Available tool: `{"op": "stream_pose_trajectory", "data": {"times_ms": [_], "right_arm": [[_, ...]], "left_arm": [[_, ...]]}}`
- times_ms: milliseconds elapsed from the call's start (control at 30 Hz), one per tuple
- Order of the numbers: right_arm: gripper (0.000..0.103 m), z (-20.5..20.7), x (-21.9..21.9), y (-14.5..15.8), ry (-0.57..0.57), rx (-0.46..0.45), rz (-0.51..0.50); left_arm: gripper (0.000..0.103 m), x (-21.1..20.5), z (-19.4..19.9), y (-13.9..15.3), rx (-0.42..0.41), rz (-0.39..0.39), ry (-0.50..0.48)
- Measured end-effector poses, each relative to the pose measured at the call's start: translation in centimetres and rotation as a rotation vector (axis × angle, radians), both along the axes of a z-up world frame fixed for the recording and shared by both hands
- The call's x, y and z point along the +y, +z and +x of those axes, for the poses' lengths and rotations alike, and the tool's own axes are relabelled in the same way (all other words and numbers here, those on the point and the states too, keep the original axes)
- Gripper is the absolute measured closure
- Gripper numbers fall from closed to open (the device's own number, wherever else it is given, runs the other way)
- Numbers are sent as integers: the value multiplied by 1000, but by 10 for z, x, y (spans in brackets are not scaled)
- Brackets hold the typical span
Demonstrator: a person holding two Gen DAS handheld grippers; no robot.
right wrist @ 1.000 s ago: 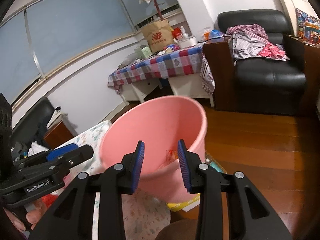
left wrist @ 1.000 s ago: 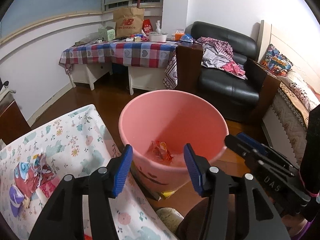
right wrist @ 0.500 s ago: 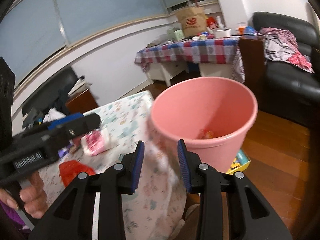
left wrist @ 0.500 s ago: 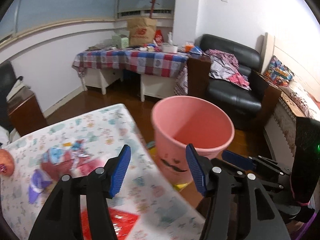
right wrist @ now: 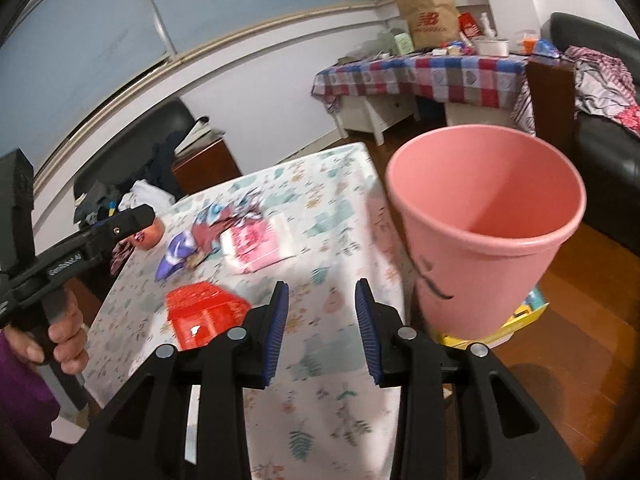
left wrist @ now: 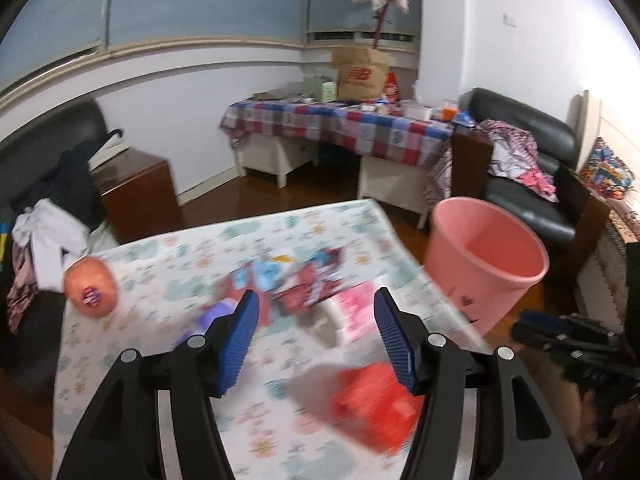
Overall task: Collect trash
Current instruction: 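Move both open tools back over the table, then grasp the purple cloth bundle with the left tool while the right grasps crumpled red paper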
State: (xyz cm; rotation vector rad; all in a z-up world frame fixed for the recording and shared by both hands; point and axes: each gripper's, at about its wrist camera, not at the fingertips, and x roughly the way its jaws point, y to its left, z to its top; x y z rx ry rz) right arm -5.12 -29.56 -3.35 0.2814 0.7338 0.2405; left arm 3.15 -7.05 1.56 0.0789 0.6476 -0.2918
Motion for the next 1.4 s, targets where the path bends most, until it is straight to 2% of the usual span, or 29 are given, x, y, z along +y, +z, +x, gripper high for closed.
{"op": "stream_pose_trajectory", "data": {"times_ms": [133,200,333,700,967,1067,1100,1133,1167,1267,1300,1400], "right_arm": [[65,5,17,-4,37,23,-9],[60,8,21,-6,46,32,-9],[59,15,30,-11,60,55,1],[59,23,42,-15,47,89,-28],[59,23,43,-17,20,115,-28],[59,22,44,-12,11,111,-33],[59,21,45,-9,9,106,-33],[59,21,44,-6,9,101,-36],[59,22,45,-4,10,95,-41],[59,26,48,1,20,83,-42],[59,28,50,3,26,81,-41],[59,40,58,9,54,63,-43]], "left_arm": [[44,37,2,-19,43,23,26],[44,52,6,-29,65,44,35],[44,69,14,-48,105,92,21],[44,74,51,-78,149,186,-65],[44,67,57,-89,122,213,-138],[52,66,58,-90,120,218,-153],[57,66,58,-89,119,212,-157],[66,67,58,-89,119,208,-157],[69,68,58,-89,115,205,-155],[89,74,57,-85,95,172,-135],[101,76,55,-84,89,165,-125],[103,82,50,-80,77,140,-97]]}}
